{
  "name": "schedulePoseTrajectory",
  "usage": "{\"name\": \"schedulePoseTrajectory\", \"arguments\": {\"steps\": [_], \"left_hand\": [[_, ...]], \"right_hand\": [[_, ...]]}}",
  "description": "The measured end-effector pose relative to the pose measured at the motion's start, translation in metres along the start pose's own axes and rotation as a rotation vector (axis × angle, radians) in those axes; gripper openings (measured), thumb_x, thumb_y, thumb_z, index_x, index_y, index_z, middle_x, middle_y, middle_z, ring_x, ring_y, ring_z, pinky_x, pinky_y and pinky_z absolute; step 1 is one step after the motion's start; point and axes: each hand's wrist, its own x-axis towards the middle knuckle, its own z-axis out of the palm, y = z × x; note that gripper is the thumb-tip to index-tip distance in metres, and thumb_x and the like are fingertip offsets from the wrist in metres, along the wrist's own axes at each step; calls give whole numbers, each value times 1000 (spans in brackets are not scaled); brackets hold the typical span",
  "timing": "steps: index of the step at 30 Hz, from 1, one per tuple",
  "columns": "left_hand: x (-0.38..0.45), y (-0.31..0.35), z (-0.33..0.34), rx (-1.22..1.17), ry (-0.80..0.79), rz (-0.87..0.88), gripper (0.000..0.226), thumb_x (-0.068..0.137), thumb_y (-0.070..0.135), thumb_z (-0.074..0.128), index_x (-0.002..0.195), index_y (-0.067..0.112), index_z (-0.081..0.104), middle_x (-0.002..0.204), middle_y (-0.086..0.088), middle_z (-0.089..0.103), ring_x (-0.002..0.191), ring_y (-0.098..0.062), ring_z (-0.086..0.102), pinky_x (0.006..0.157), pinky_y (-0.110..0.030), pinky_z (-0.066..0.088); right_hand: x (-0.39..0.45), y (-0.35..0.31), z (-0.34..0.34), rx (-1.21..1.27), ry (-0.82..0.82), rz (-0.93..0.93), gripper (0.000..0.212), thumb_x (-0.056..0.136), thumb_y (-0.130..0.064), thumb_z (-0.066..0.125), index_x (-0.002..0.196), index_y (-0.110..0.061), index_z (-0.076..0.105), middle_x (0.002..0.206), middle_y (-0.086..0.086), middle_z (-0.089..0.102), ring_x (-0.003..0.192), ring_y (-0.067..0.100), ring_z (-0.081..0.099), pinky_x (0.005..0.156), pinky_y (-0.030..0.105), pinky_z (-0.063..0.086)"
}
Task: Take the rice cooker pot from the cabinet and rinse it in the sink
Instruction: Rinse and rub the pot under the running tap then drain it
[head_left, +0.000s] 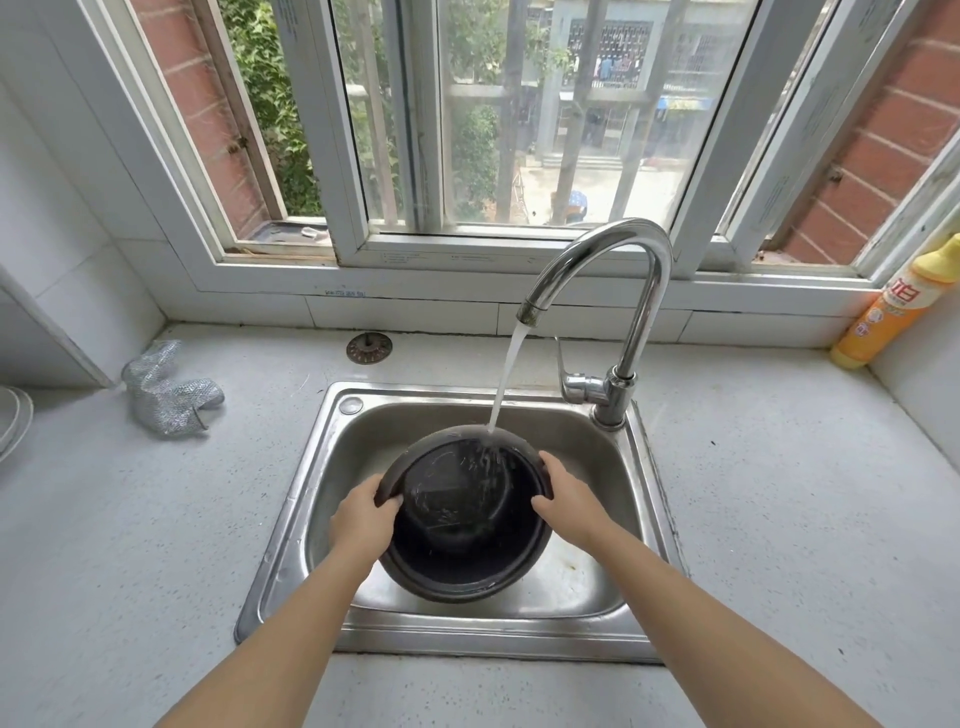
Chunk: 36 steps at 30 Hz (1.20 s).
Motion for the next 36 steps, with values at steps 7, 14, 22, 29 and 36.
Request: {"name": "schedulePoseTrajectory", "arguments": {"steps": [7,14,22,29,36], "left_hand": [[2,-4,4,-210,-71,-108,22,90,21,55,111,24,59,103,-3,67,94,-30,64,84,-50,54],[2,-11,11,-406,-132,-226,28,92,6,52,117,17,55,97,-13,69,79,-30,68,63,-36,55],[0,-20,22,-436,-173,-332,34,89,-2,52,120,12,49,77,-15,64,58,-26,61,50,-34,52],[8,-31,36,-368,-218,-353,51,87,-8,50,131,14,39,103,-20,60,64,-26,59,57,-39,53],[13,-47,48,-343,-196,-370,50,86,-7,51,128,18,41,91,-17,63,64,-26,60,64,-43,57]], "right_hand": [[0,11,0,129,7,88,68,90,-11,47,149,-18,15,144,6,42,116,22,51,86,27,39],[-3,16,1,222,23,123,40,87,-5,46,126,-10,44,126,13,55,108,30,54,86,40,48],[0,19,8,222,33,145,32,85,-5,50,117,-7,53,120,16,60,112,31,55,90,39,46],[4,31,21,265,2,148,41,81,-7,50,118,-25,52,96,-5,64,88,20,61,71,30,47],[8,42,32,281,24,195,33,82,-5,48,106,-27,51,91,-8,59,87,16,60,75,30,46]]}}
